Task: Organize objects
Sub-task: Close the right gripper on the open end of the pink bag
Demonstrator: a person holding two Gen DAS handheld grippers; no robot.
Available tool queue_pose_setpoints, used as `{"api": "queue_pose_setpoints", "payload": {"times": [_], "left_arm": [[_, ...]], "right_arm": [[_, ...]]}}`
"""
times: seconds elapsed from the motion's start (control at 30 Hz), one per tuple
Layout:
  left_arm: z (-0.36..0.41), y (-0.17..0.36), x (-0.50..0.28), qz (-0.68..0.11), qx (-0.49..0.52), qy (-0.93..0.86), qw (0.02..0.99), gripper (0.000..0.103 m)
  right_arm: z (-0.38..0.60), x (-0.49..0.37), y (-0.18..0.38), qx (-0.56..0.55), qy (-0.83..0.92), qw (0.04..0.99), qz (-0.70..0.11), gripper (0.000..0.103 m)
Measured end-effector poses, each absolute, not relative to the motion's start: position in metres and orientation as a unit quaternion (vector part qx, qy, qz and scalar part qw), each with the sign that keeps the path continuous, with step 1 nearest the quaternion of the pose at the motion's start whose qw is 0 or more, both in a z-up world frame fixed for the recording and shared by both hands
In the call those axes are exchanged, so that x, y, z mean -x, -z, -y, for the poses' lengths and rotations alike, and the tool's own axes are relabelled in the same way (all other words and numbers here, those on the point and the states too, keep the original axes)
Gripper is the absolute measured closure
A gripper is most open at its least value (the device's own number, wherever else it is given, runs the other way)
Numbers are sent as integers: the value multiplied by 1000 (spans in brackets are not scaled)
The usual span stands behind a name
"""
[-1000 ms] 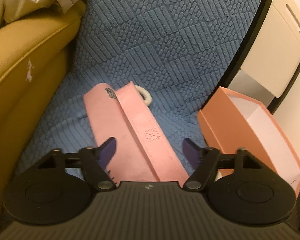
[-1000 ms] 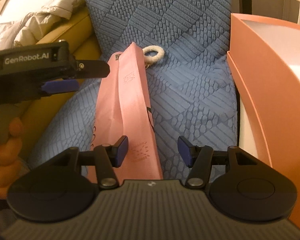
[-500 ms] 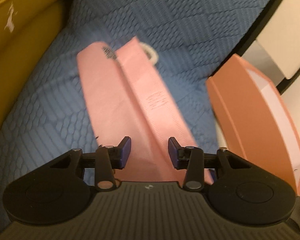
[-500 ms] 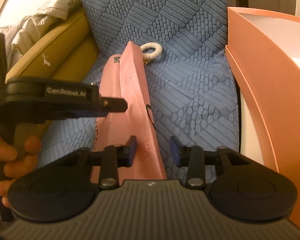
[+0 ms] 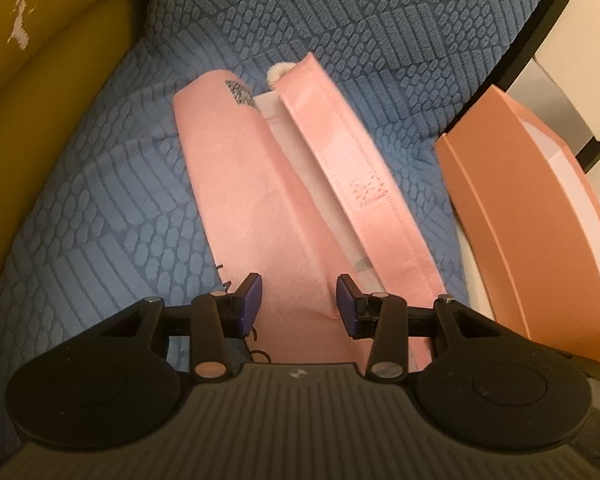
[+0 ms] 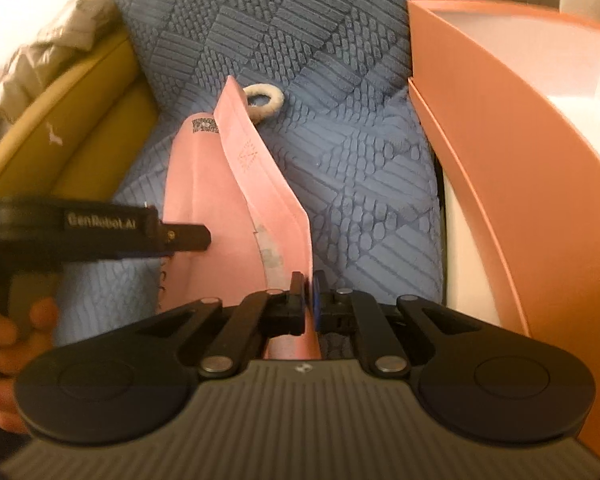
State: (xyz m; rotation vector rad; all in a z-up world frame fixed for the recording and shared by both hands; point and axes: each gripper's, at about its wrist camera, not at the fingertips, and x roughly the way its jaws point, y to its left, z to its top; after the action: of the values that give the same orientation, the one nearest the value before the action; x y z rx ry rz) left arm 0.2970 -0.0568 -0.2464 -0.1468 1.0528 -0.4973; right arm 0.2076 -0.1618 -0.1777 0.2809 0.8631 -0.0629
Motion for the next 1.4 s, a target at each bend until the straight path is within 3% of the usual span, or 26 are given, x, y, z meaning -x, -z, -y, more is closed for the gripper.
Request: {"api": "queue_pose_setpoints", "payload": {"times": [0.33, 0.5, 0.7, 0.77, 0.93, 1.4], "left_arm": [[58, 227, -297, -433, 166, 330, 822, 55], [83, 239, -304, -468, 141, 350, 799, 55], [88, 249, -312, -494, 162, 347, 780, 67], [87, 251, -312, -502, 163, 343, 777, 80], [76, 251, -317, -516, 208, 327, 764, 84], [51, 238, -315, -529, 198, 301, 768, 86]], "right_arm": [[152, -204, 182, -82, 29, 905, -415, 96], [146, -202, 185, -54, 28, 909, -413, 96], [136, -200, 187, -11, 18, 915, -404, 96], [132, -199, 186, 3, 13, 916, -402, 96], [128, -198, 187, 24, 17, 916, -400, 94], [154, -207, 173, -146, -103, 905, -386, 94]]}}
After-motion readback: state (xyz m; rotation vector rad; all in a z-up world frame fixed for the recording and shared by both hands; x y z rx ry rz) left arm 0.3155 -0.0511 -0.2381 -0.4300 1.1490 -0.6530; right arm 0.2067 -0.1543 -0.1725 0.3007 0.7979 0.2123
